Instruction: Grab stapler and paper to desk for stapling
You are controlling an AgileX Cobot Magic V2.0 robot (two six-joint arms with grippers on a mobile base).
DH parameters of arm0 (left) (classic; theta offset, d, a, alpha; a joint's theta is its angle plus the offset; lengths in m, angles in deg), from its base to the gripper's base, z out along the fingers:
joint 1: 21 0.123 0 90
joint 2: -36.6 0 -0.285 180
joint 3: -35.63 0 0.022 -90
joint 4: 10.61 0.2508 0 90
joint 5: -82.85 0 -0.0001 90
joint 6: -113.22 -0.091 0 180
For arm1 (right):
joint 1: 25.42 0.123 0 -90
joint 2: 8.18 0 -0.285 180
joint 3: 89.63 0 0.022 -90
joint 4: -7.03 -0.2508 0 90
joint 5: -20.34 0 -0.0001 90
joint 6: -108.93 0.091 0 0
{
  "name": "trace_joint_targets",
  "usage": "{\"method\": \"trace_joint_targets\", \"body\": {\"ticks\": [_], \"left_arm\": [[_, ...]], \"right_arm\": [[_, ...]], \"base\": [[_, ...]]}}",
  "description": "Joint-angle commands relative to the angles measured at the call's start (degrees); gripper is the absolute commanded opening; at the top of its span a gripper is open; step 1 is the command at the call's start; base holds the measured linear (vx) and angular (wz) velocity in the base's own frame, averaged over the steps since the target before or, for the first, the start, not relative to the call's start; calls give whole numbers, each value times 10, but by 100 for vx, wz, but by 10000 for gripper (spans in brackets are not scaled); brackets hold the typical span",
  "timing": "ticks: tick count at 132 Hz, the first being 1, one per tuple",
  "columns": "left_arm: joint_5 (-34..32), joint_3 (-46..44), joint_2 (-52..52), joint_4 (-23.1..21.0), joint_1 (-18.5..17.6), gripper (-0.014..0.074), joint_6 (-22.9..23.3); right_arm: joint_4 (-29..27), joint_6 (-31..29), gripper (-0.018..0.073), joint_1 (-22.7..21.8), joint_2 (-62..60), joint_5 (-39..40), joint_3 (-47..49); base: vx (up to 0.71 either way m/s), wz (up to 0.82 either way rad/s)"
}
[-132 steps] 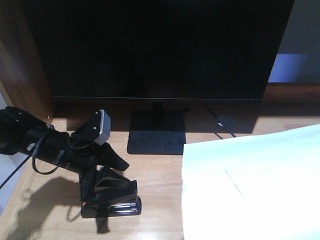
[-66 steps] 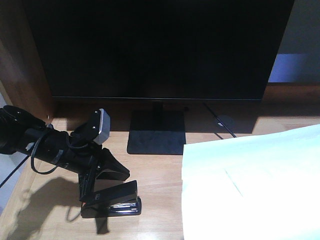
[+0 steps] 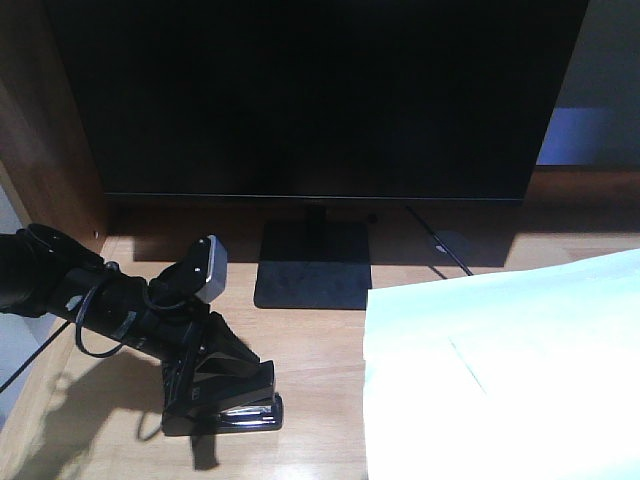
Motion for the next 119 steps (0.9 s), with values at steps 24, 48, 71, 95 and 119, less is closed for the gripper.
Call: {"method": "trace_joint_targets", "body": {"ticks": [24,48,71,95,119], "left_arm": [[25,-14,17,-24,-4,-6,0],[25,-14,17,-24,-4,-6,0],[25,-14,17,-24,-4,-6,0],[25,-14,17,-24,-4,-6,0],[25,-14,17,-24,-4,-6,0]], "right_arm": [[-11,-2,-6,-4,7,20,15],[-11,-2,-6,-4,7,20,15],[-11,-2,-6,-4,7,20,15],[-11,-2,-6,-4,7,20,15],[-11,-2,-6,-4,7,20,15]], "base": [[0,0],[0,0],[0,0],[0,0],[0,0]]}}
